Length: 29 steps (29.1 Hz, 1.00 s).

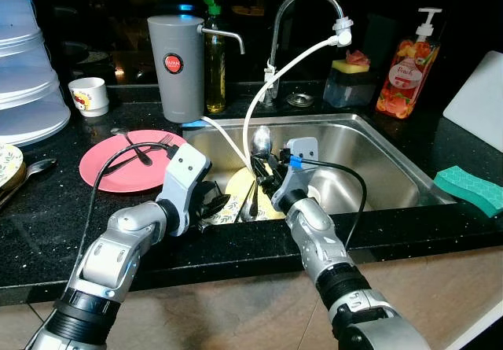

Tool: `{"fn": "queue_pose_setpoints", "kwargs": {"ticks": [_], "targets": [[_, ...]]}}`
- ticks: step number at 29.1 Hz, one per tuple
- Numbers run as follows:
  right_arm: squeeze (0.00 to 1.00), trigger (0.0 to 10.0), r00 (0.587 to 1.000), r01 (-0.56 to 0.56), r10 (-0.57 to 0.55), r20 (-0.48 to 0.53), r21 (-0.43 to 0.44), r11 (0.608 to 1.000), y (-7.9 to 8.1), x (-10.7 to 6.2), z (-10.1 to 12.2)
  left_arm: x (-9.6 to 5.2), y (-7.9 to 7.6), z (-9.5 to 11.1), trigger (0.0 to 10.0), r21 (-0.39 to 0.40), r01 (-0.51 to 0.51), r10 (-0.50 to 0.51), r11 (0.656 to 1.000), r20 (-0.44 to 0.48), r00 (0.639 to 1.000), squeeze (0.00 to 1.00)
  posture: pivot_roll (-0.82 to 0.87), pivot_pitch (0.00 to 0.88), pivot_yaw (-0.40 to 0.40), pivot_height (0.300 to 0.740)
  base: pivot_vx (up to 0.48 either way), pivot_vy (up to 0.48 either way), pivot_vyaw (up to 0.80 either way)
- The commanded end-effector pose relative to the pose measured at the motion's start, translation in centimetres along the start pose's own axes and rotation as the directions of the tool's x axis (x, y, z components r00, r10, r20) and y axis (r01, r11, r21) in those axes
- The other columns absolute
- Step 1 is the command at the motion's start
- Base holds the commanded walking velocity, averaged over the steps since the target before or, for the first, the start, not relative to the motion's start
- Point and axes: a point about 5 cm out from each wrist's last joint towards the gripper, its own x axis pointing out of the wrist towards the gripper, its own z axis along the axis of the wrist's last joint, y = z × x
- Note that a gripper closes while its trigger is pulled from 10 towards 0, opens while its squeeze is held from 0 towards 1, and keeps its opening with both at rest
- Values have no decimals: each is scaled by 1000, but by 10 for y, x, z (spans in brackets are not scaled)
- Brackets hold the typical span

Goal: Kitchen organization

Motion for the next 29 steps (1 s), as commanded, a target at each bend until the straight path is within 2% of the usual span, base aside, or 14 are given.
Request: {"fn": "queue_pose_setpoints", "kwargs": {"ticks": [1, 5, 7, 8, 9, 11, 13, 16, 24, 27, 29], "targets": [[0, 10000, 999, 16, -17, -48, -9, 1000, -3, -4, -11, -3, 5, -6, 10000, 0, -30, 30, 1000, -32, 999, 0, 54, 23, -16, 740, 0, 0, 0], [0, 10000, 999, 21, -22, -44, -11, 1000, -5, -3, -9, -2, 19, 0, 10000, -16, -136, 136, 991, 2, 991, 0, 54, 23, -16, 740, 0, 0, 0], [0, 10000, 998, 17, -17, -54, -13, 1000, -6, -2, -9, -3, 35, 7, 10000, -12, -260, 260, 966, 26, 965, 0, 54, 23, -16, 740, 0, 0, 0], [0, 10000, 998, 17, -17, -54, -13, 1000, -6, -2, -9, -3, 35, 7, 10000, -12, -260, 260, 966, 26, 965, 0, 54, 23, -16, 740, 0, 0, 0], [0, 10000, 998, 13, -14, -61, -14, 1000, -6, -2, -9, -4, 41, 9, 10000, -11, -305, 305, 952, 33, 952, 0, 54, 23, -16, 740, 0, 0, 0], [0, 10000, 991, -29, 25, -135, -29, 999, -3, -2, -16, -6, 52, 14, 10000, 11, -361, 360, 933, 32, 932, 0, 53, 20, -14, 740, 0, 0, 0], [0, 10000, 972, -82, 66, -227, -63, 995, 0, -4, -26, -7, 55, 14, 10000, 41, -361, 361, 932, 18, 932, 0, 53, 20, -14, 740, 0, 0, 0], [0, 10000, 923, -187, 112, -369, -174, 967, 2, -11, -43, -6, 54, 14, 10000, 77, -339, 339, 938, 7, 941, 0, 54, 21, -15, 740, 0, 0, 0], [0, 10000, 899, -212, 101, -426, -221, 952, -3, -11, -44, -3, 47, 13, 10000, 79, -284, 285, 956, 2, 959, 0, 56, 21, -18, 740, 0, 0, 0], [0, 10000, 875, -265, 103, -473, -289, 920, -8, -8, -40, -2, 42, 10, 10000, 108, -210, 213, 972, -18, 977, 0, 55, 19, -17, 740, 0, 0, 0], [0, 10000, 878, -263, 100, -469, -296, 918, -11, -5, -35, -3, 46, 11, 10000, 119, -240, 244, 963, -23, 969, 0, 55, 19, -17, 740, 0, 0, 0]]}}
